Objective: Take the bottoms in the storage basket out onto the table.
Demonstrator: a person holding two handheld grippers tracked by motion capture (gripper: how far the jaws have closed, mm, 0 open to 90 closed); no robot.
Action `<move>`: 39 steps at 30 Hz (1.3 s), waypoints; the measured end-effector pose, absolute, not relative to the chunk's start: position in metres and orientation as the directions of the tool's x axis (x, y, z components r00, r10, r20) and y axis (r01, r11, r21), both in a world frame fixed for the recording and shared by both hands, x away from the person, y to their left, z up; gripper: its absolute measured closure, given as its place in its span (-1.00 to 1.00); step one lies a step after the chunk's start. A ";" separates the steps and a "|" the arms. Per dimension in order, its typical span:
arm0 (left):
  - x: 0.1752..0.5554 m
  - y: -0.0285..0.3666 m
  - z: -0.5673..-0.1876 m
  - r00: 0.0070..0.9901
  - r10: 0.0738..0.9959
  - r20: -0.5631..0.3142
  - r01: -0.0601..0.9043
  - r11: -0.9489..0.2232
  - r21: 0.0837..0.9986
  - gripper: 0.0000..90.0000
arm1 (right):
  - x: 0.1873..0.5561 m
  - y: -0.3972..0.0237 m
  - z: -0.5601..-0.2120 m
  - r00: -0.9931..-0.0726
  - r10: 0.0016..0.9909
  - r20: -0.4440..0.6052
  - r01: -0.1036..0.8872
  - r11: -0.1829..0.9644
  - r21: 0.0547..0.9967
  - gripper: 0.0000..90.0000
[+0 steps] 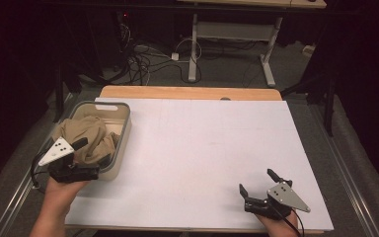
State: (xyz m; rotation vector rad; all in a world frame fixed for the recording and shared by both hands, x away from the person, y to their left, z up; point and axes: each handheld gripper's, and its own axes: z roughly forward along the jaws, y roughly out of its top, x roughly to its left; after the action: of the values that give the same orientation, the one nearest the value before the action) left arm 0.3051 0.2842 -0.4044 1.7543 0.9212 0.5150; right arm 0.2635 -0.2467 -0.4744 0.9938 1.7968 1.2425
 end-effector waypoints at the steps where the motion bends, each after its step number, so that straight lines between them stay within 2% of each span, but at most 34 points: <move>1: 0.306 0.286 -0.405 0.607 0.790 -0.085 0.341 -0.163 0.926 -1.00 | 0.264 -0.247 -0.474 -0.439 0.888 -0.133 0.189 0.236 0.953 -0.99; 39: 0.310 0.351 -0.411 0.465 0.878 -0.112 0.394 -0.092 0.914 -1.00 | 0.265 -0.249 -0.475 -0.439 0.890 -0.124 0.195 0.229 0.954 -0.99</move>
State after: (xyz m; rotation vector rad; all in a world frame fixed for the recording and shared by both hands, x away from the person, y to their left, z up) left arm 0.3102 0.3509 -0.4113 1.6900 1.1048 0.5914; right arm 0.2646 -0.2487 -0.4754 1.0038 1.7963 1.2474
